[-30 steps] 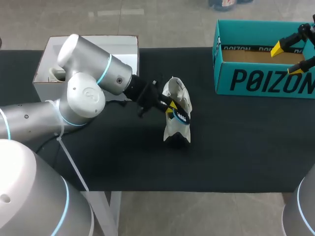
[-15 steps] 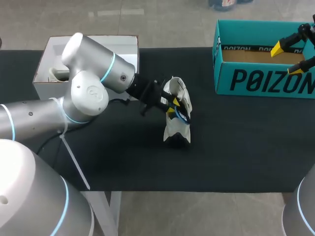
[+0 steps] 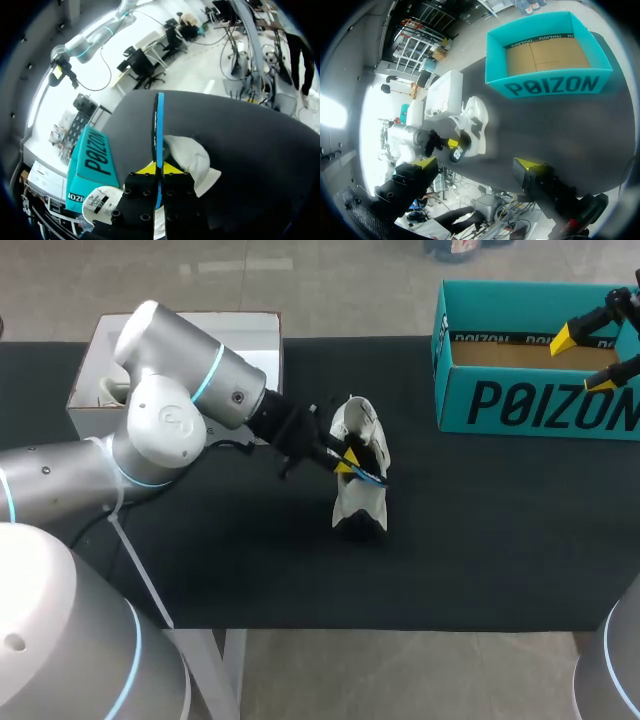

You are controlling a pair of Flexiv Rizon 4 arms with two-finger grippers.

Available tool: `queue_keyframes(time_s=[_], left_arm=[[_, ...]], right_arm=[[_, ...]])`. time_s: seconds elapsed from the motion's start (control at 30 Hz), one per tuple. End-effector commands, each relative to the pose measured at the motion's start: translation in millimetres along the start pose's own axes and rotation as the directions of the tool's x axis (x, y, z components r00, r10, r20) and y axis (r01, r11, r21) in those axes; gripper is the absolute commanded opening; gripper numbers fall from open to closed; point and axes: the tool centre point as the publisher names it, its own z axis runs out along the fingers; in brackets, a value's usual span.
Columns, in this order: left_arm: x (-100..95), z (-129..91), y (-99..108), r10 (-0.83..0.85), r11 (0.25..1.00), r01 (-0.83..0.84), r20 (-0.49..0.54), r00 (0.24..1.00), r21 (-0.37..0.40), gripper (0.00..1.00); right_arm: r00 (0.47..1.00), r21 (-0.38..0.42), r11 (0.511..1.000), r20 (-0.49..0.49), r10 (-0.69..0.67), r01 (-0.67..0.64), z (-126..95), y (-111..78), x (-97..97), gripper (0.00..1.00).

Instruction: Take the shoe out of the shoebox, open the shoe tongue, remove and reinsert the insole, then place the shoe into the shoebox

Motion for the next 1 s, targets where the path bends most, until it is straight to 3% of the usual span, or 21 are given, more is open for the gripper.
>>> queue_keyframes(time_s=[0.03, 0.4, 0.43, 0.47, 0.5, 0.6, 0.67, 0.77, 0.83, 0.9, 1.0], left_arm=[[-5.8, 11, 13, -0.016, 1.000, 0.016, -0.010, 1.000, -0.021, 0.00], [-13.0, 17, 39, -0.050, 0.993, 0.051, 0.012, 0.999, -0.109, 0.00], [-12.9, 16, 38, -0.050, 0.993, 0.051, 0.012, 0.999, -0.111, 0.11], [-12.7, 13, 35, -0.055, 0.994, 0.056, 0.014, 0.998, -0.097, 0.51], [-12.4, 11, 31, -0.053, 0.995, 0.054, 0.013, 0.999, -0.083, 0.75], [-11.3, 5, 21, -0.038, 0.997, 0.039, 0.017, 0.999, -0.062, 0.79], [-10.1, 3, 13, -0.024, 0.999, 0.024, 0.016, 1.000, -0.042, 0.79], [-8.5, 1, 4, -0.011, 1.000, 0.011, 0.010, 1.000, -0.011, 0.71], [-8.1, 1, 1, -0.007, 1.000, 0.007, 0.013, 1.000, -0.004, 0.52], [-7.6, 2, -2, -0.008, 1.000, 0.008, 0.009, 1.000, 0.015, 0.41], [-6.4, 4, -5, -0.004, 1.000, 0.004, 0.002, 1.000, 0.026, 0.00]], right_arm=[[1.000, -0.001, 1.000, 0.002, 0.002, -0.002, 0, -0.7, 0.1, 1.00], [1.000, -0.001, 1.000, 0.002, 0.002, -0.002, 0, -0.7, 0.1, 1.00], [1.000, -0.001, 1.000, 0.002, 0.002, -0.002, 0, -0.7, 0.1, 1.00], [1.000, -0.001, 1.000, 0.002, 0.002, -0.002, 0, -0.7, 0.1, 1.00], [1.000, -0.001, 1.000, 0.002, 0.002, -0.002, 0, -0.7, 0.1, 1.00], [1.000, -0.001, 1.000, 0.002, 0.002, -0.002, 0, -0.7, 0.1, 1.00], [1.000, -0.001, 1.000, 0.002, 0.002, -0.002, 0, -0.7, 0.1, 1.00], [1.000, -0.001, 1.000, 0.002, 0.002, -0.002, 0, -0.7, 0.1, 1.00], [1.000, -0.001, 1.000, 0.002, 0.002, -0.002, 0, -0.7, 0.1, 1.00], [1.000, -0.001, 1.000, 0.002, 0.002, -0.002, 0, -0.7, 0.1, 1.00], [1.000, -0.001, 1.000, 0.002, 0.002, -0.002, 0, -0.7, 0.1, 1.00]])
